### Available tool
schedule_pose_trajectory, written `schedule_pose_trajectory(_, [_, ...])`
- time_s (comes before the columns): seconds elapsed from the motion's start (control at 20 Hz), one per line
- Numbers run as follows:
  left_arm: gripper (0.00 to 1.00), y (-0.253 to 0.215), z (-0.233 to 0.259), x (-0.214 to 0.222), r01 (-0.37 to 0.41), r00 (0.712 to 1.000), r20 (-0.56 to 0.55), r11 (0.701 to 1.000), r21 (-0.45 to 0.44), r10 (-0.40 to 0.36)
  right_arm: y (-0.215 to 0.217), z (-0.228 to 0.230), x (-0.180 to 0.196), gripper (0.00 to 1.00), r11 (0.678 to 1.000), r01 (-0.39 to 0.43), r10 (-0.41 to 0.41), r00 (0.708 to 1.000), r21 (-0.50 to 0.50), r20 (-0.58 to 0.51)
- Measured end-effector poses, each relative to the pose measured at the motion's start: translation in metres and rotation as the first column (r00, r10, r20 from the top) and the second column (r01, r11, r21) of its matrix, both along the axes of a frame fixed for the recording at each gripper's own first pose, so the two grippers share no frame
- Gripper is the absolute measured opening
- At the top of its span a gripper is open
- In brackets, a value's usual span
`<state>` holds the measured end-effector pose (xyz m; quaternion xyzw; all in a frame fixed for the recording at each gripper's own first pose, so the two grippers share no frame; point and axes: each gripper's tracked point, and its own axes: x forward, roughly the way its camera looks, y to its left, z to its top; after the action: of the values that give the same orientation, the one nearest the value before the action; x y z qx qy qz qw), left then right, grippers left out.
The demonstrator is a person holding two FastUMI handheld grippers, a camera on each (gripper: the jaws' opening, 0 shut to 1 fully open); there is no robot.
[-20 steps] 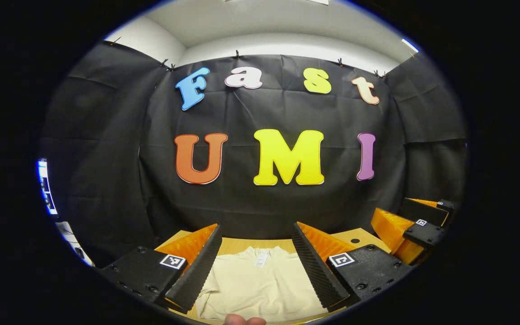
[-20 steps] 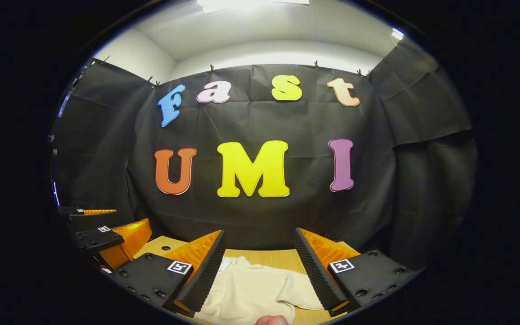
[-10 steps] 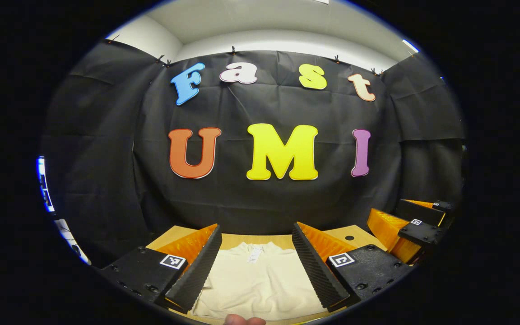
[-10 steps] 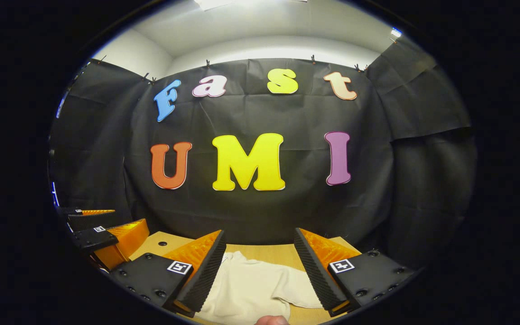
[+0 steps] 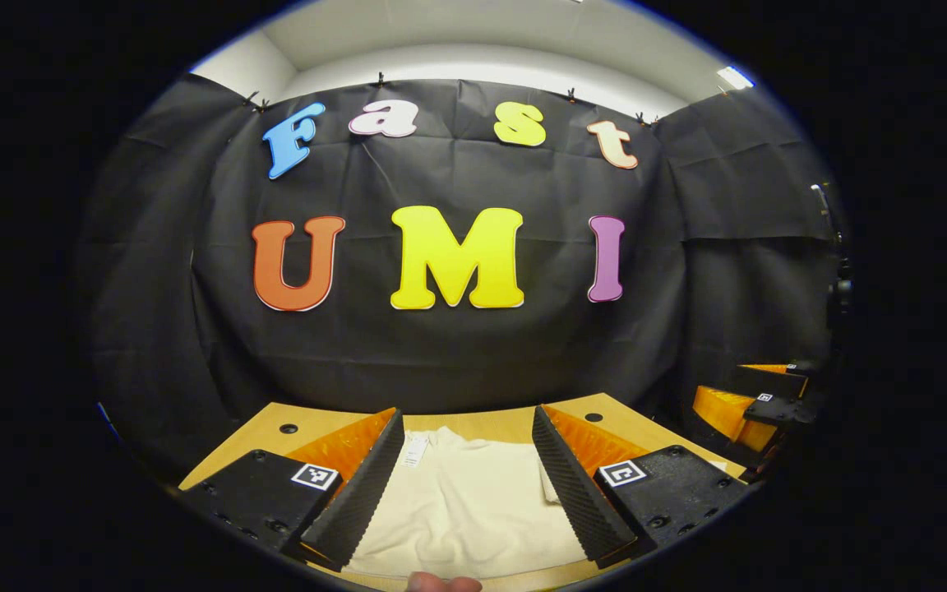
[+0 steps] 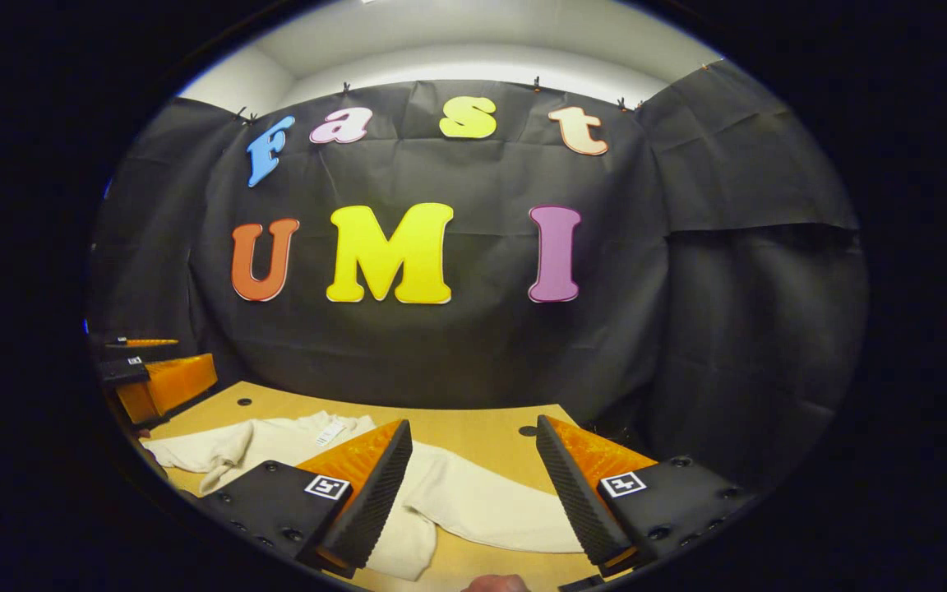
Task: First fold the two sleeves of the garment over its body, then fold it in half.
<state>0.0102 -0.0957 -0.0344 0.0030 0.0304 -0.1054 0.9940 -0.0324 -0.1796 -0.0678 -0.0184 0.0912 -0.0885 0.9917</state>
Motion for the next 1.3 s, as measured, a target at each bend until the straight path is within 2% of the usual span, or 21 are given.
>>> schedule_pose_trajectory(0.2, [0.99,-0.022,-0.007,0.005,0.041,0.999,-0.023,0.999,0.0,-0.041,-0.07,-0.04,-0.013,0.94,0.997,0.072,-0.074,0.992,-0.015,-0.101])
schedule_pose_trajectory(0.4, [0.99,-0.037,-0.012,0.002,0.078,0.996,-0.047,0.997,0.005,-0.078,-0.14,-0.098,-0.032,0.95,0.986,0.165,-0.166,0.956,-0.021,-0.241])
schedule_pose_trajectory(0.5, [0.99,-0.043,-0.02,-0.001,0.098,0.992,-0.076,0.995,0.009,-0.097,-0.163,-0.121,-0.037,0.95,0.982,0.185,-0.189,0.941,-0.041,-0.282])
schedule_pose_trajectory(0.65, [0.99,-0.048,-0.029,-0.007,0.122,0.987,-0.112,0.992,0.014,-0.119,-0.185,-0.175,-0.044,0.94,0.98,0.2,-0.181,0.906,0.01,-0.382])
schedule_pose_trajectory(0.75, [0.99,-0.052,-0.033,-0.009,0.126,0.985,-0.123,0.992,0.024,-0.122,-0.197,-0.219,-0.049,0.95,0.968,0.242,-0.185,0.859,0.06,-0.477])
schedule_pose_trajectory(0.8, [0.99,-0.054,-0.034,-0.01,0.134,0.982,-0.134,0.991,0.028,-0.129,-0.204,-0.24,-0.058,0.95,0.964,0.259,-0.187,0.819,0.06,-0.542])
schedule_pose_trajectory(0.85, [0.99,-0.055,-0.037,-0.012,0.139,0.98,-0.145,0.99,0.031,-0.133,-0.212,-0.254,-0.057,0.95,0.959,0.28,-0.203,0.799,0.052,-0.567])
schedule_pose_trajectory(1.0, [0.99,-0.054,-0.044,-0.017,0.141,0.977,-0.165,0.989,0.047,-0.132,-0.232,-0.274,-0.058,0.95,0.937,0.342,-0.237,0.771,0.069,-0.591])
schedule_pose_trajectory(1.3, [0.99,-0.047,-0.049,-0.016,0.11,0.979,-0.178,0.992,0.066,-0.097,-0.242,-0.298,-0.047,0.96,0.934,0.352,-0.235,0.746,0.068,-0.623])
